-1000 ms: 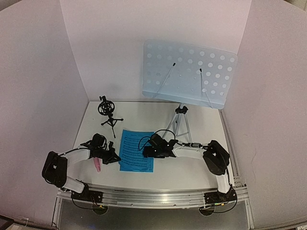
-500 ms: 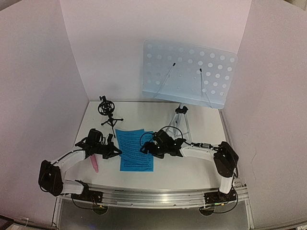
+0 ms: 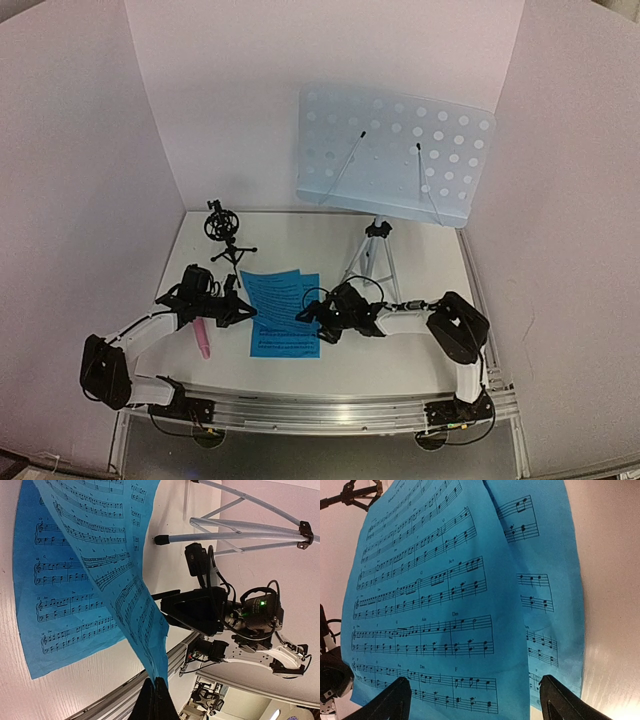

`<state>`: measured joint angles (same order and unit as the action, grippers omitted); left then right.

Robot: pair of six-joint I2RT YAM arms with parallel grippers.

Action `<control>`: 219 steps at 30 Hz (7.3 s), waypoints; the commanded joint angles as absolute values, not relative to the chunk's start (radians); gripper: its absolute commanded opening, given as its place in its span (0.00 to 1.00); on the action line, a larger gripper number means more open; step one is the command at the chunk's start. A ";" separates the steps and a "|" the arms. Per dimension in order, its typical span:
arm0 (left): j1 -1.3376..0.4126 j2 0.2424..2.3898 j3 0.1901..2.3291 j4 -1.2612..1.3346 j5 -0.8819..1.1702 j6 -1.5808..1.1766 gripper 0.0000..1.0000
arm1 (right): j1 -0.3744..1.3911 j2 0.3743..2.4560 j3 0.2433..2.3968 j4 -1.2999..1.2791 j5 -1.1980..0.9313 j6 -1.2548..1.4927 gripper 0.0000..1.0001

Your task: Set up the instrument practice props

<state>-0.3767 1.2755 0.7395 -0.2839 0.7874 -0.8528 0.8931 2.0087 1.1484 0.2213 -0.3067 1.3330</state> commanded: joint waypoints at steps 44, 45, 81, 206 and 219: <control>-0.216 1.109 0.747 -0.468 0.792 -0.671 0.84 | 1.068 1.855 1.726 -0.520 -0.098 0.667 0.00; -0.216 1.094 0.745 -0.442 0.809 -0.677 0.86 | 1.082 1.848 1.752 -0.548 -0.072 0.644 0.00; -0.229 1.143 1.095 0.495 1.064 -0.981 0.95 | 1.213 1.628 2.108 -0.359 0.308 0.171 0.00; -0.173 1.591 2.391 -0.866 0.657 0.128 0.00 | 1.006 1.808 2.199 -0.129 0.870 0.104 0.00; -0.173 1.593 2.433 -0.846 0.729 0.053 0.00 | 0.995 1.763 2.137 -0.089 0.831 0.096 0.04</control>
